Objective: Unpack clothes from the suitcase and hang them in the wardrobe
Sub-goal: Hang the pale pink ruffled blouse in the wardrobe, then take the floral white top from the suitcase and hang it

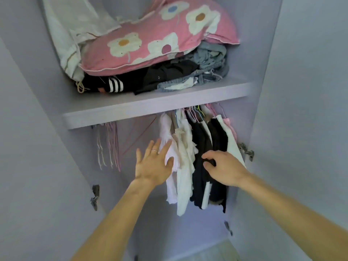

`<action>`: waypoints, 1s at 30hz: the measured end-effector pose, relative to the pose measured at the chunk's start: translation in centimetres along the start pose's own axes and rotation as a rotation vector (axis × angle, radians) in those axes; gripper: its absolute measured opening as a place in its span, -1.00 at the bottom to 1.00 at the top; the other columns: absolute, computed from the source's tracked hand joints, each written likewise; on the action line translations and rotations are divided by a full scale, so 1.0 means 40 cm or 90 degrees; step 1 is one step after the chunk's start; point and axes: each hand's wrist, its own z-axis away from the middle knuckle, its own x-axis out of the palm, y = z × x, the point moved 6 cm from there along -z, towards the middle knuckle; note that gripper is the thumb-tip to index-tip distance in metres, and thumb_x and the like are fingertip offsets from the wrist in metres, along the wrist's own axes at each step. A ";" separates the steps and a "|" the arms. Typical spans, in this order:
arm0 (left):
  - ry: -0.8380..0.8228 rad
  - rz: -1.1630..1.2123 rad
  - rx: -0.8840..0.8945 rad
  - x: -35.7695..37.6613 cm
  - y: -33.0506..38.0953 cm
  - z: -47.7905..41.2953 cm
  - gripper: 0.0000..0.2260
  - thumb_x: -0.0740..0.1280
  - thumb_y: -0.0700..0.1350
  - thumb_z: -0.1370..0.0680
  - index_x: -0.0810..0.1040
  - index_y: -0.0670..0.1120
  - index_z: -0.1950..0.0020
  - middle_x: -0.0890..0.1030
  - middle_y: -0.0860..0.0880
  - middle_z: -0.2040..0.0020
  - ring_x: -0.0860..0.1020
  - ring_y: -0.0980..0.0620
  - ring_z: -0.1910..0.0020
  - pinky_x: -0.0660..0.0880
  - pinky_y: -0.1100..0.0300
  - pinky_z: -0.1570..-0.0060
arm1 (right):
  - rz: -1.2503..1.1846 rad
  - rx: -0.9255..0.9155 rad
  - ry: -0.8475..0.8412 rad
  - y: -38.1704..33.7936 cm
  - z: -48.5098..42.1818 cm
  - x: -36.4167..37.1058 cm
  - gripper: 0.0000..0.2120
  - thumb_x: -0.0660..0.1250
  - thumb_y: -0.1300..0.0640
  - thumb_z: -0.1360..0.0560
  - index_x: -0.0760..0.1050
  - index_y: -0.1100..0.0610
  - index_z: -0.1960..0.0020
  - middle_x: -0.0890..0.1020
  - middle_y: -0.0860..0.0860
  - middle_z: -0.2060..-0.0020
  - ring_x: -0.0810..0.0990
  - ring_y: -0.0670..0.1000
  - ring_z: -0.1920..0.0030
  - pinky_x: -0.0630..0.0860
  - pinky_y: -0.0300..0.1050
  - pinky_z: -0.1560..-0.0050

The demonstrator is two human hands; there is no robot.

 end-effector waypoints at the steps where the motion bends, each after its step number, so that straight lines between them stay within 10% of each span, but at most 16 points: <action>1: -0.008 -0.028 0.036 0.026 0.043 0.042 -0.47 -0.01 0.17 -0.67 -0.16 0.24 -0.60 -0.09 0.04 -0.64 -0.18 0.00 -0.61 -0.21 -0.24 -0.50 | -0.002 0.000 0.009 0.019 0.057 -0.003 -0.68 0.19 -0.03 -0.61 0.46 -0.07 -0.35 0.55 -0.07 -0.22 0.48 0.01 -0.24 0.44 -0.15 -0.15; 21: -0.408 0.038 0.350 0.715 1.036 0.547 -0.54 0.12 0.04 -0.66 0.20 0.11 -0.57 0.28 0.05 -0.54 0.27 0.00 -0.49 0.14 0.01 -0.47 | -0.119 0.433 -0.040 0.940 1.037 0.023 -0.71 0.22 -0.02 -0.61 0.51 -0.09 -0.31 0.55 -0.12 -0.28 0.50 -0.02 -0.28 0.46 -0.15 -0.23; 30: -0.524 0.036 0.419 0.864 1.381 0.606 -0.59 0.14 0.00 -0.64 0.30 0.03 -0.51 0.43 -0.05 -0.42 0.41 -0.11 -0.35 0.35 0.05 -0.28 | -0.139 0.538 -0.019 1.233 1.196 -0.065 -0.68 0.21 -0.03 -0.63 0.48 -0.05 -0.36 0.61 -0.07 -0.15 0.46 -0.23 0.36 0.31 -0.41 0.40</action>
